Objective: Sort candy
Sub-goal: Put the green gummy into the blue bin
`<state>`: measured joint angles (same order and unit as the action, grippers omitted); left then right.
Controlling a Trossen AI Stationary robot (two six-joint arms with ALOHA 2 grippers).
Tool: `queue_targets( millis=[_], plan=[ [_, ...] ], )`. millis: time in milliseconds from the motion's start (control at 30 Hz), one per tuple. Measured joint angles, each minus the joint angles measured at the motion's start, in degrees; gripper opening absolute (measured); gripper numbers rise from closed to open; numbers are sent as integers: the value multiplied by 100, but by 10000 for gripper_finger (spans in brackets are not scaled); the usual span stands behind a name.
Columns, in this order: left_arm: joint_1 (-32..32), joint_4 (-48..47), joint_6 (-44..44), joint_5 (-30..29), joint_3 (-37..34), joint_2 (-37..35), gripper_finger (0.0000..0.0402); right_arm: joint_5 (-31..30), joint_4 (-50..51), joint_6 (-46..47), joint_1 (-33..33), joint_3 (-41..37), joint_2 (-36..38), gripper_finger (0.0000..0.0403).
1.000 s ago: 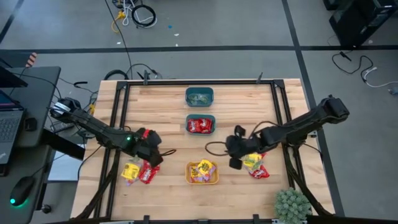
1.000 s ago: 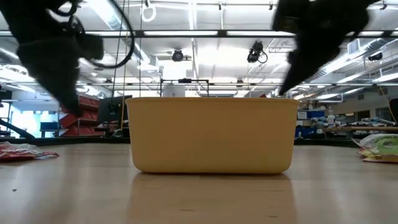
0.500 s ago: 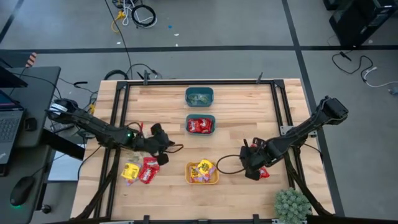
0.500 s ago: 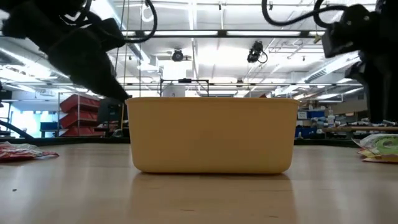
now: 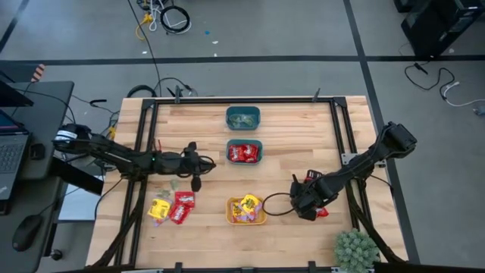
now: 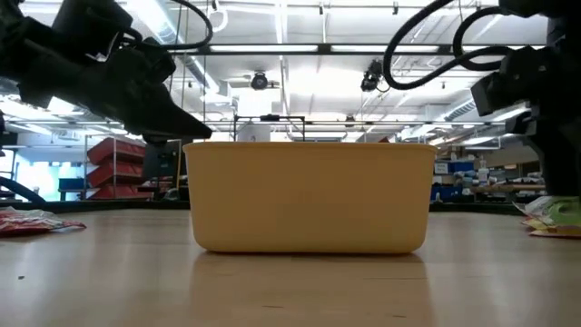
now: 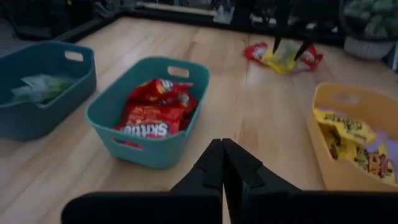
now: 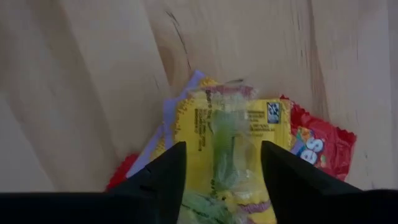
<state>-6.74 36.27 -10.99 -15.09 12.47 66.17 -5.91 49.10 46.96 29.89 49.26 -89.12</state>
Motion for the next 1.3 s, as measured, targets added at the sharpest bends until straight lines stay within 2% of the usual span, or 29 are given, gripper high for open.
queue_targets(
  millis=[100, 267, 300, 433, 600, 700, 833, 933, 1033, 1200, 1300],
  plan=[
    [5, 358, 54, -9, -139, 0, 1, 0, -21, -46, -5, 60, 0, 142],
    [6, 456, 144, -176, -168, 0, 1, 1, -28, -98, -50, 213, 2, 23],
    [5, 468, 155, -181, -168, 2, 1, 0, -52, -181, -50, 255, 2, 13],
    [4, 495, 49, -235, -168, 2, 1, -26, -22, -231, -138, 477, 2, 19],
    [4, 728, 209, -267, -168, 4, 1, -850, -36, -850, -522, 1022, 2, 3],
    [39, 1036, 452, -271, -168, 4, 1, -1341, -166, -1513, -1013, 1417, 4, 5],
    [372, 1114, 764, -273, -168, 4, 1, -1450, -1157, -2960, -2006, 1645, 4, 1],
    [714, 1112, 779, -84, -168, 20, 1, -1304, -1964, -3919, -2875, 1707, 4, 1],
    [1013, 1133, 868, 332, -168, 22, 1, -898, -2478, -4615, -3712, 1710, 4, 1],
    [1398, 1366, 1162, 888, -168, 22, 1, -347, -3057, -5203, -4708, 1715, -279, 0],
    [1546, 1410, 1319, 951, -168, 22, 1, 34, -3407, -5358, -5081, 1715, -637, 1]
  ],
)
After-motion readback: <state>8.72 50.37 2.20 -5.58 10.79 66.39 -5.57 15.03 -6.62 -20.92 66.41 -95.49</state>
